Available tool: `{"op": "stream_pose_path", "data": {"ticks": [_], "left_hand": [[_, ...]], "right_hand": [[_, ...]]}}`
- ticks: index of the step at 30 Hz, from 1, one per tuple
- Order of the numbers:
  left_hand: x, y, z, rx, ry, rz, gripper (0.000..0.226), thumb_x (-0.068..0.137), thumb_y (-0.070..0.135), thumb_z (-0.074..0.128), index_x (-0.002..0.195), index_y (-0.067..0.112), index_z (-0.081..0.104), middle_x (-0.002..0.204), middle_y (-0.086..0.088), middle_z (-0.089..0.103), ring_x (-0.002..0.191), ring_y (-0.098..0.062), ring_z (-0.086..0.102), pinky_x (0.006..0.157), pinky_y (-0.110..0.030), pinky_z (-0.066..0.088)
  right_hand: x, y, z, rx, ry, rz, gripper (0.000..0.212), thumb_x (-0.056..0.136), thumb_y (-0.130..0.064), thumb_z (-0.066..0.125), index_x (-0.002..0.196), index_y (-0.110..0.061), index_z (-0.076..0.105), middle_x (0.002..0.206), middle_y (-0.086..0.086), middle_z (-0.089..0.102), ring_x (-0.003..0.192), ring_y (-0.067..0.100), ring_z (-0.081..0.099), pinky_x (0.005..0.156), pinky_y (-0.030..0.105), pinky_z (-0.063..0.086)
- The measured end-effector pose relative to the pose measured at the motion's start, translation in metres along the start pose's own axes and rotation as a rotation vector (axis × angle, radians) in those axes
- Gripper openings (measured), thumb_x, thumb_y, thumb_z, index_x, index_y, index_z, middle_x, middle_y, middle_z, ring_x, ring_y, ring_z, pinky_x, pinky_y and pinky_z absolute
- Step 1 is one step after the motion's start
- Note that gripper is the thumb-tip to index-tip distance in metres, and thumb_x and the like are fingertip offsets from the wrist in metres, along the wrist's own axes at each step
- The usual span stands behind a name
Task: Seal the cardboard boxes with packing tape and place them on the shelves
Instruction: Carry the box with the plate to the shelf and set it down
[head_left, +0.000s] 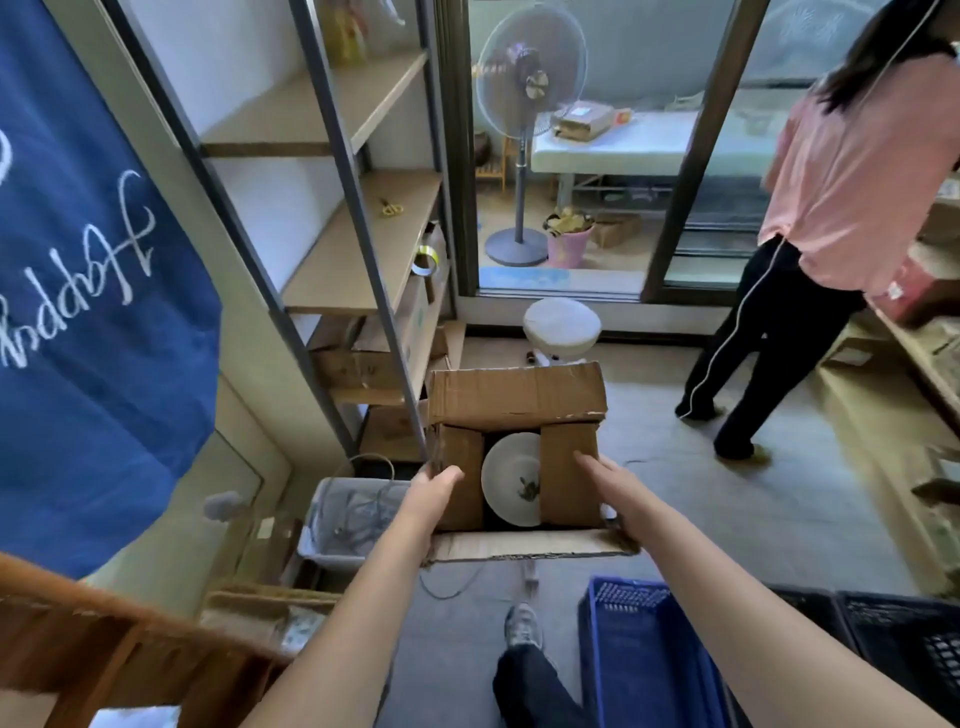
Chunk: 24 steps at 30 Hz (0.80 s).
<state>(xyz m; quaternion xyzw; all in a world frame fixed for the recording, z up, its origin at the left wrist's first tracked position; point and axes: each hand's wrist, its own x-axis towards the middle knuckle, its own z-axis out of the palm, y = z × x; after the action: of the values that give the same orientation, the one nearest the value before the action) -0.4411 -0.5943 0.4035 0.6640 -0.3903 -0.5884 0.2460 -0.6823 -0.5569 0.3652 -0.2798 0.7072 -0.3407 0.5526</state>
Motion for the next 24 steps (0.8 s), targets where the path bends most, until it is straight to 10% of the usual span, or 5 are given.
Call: {"op": "stream_pose_path", "data": {"ticks": [17, 24], "left_hand": [[0.202, 0.166, 0.059, 0.164, 0.001, 0.005, 0.066, 0.096, 0.028, 0.059, 0.154, 0.013, 0.030, 0.152, -0.010, 0.040, 0.139, -0.028, 0.039, 0.105, -0.034, 0.034], [0.273, 0.215, 0.081, 0.255, -0.052, 0.002, 0.063, 0.097, 0.026, 0.058, 0.153, 0.010, 0.032, 0.153, -0.012, 0.040, 0.139, -0.029, 0.039, 0.108, -0.034, 0.033]], "right_hand": [[0.192, -0.142, -0.043, 0.158, 0.016, 0.033, 0.039, 0.102, -0.041, 0.047, 0.132, -0.017, 0.053, 0.124, 0.001, 0.062, 0.099, 0.015, 0.057, 0.070, 0.021, 0.043], [0.252, -0.175, -0.055, 0.168, 0.117, 0.096, 0.046, 0.103, -0.036, 0.047, 0.142, -0.010, 0.046, 0.139, 0.002, 0.054, 0.127, 0.023, 0.051, 0.091, 0.024, 0.034]]}}
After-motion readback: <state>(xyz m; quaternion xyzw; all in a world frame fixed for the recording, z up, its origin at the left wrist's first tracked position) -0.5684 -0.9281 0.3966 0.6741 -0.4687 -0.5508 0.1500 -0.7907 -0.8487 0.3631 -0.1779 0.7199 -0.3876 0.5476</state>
